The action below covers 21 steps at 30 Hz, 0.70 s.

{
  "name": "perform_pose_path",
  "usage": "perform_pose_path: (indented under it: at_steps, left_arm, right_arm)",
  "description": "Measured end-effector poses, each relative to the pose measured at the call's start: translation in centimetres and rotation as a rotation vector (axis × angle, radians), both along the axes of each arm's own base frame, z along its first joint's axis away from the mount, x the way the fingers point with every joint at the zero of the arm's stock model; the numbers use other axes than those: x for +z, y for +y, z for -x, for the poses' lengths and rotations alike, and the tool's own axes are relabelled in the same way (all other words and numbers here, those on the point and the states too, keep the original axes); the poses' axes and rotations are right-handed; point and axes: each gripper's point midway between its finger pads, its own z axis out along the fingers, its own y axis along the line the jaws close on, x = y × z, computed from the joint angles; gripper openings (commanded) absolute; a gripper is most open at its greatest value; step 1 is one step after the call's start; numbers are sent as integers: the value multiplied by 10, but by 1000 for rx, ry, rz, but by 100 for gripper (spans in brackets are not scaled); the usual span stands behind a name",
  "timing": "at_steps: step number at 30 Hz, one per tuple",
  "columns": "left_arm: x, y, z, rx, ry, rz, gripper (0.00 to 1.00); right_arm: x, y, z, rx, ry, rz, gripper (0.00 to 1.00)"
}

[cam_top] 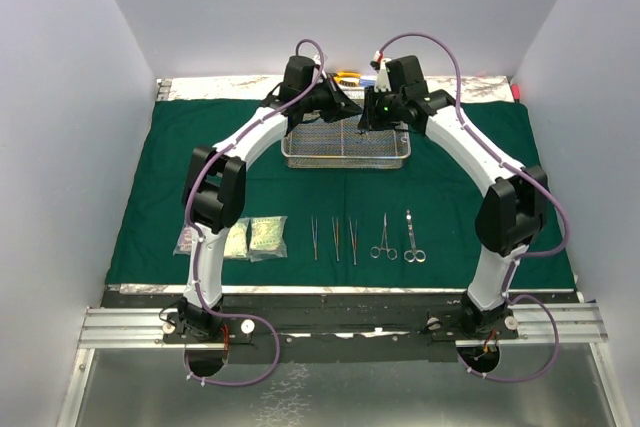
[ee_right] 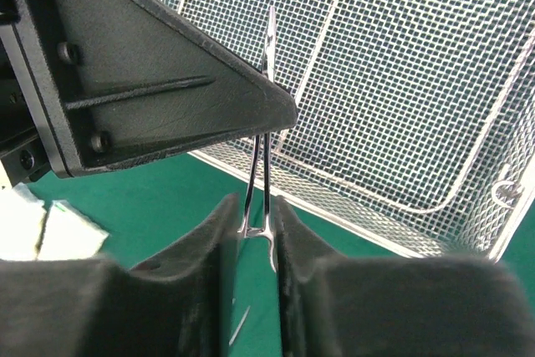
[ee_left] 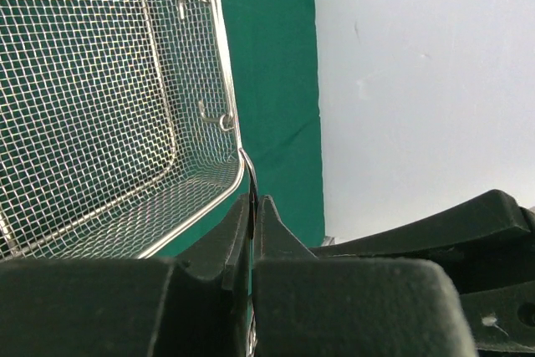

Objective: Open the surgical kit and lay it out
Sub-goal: Place the medical item in the surgical kit.

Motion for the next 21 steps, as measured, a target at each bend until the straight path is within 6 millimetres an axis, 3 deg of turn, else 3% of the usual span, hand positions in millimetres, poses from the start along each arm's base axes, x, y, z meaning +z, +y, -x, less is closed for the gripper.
perform_pose_path:
  at_steps: [4, 7, 13, 16, 21]
  left_arm:
    - [-1, -2, 3, -19, -16, -7, 0]
    - [-6, -4, 7, -38, -20, -19, 0]
    - [-7, -17, 22, -89, -36, -27, 0]
    - [3, -32, 39, -131, -65, -26, 0]
    - [16, -79, 92, -234, -114, -23, 0]
  right_arm:
    - [8, -3, 5, -22, -1, -9, 50]
    - [23, -12, 16, -57, -8, -13, 50]
    - [72, -42, 48, -187, -44, -33, 50]
    - [85, -70, 74, -302, -41, -17, 50]
    - [100, -122, 118, -539, -36, 12, 50]
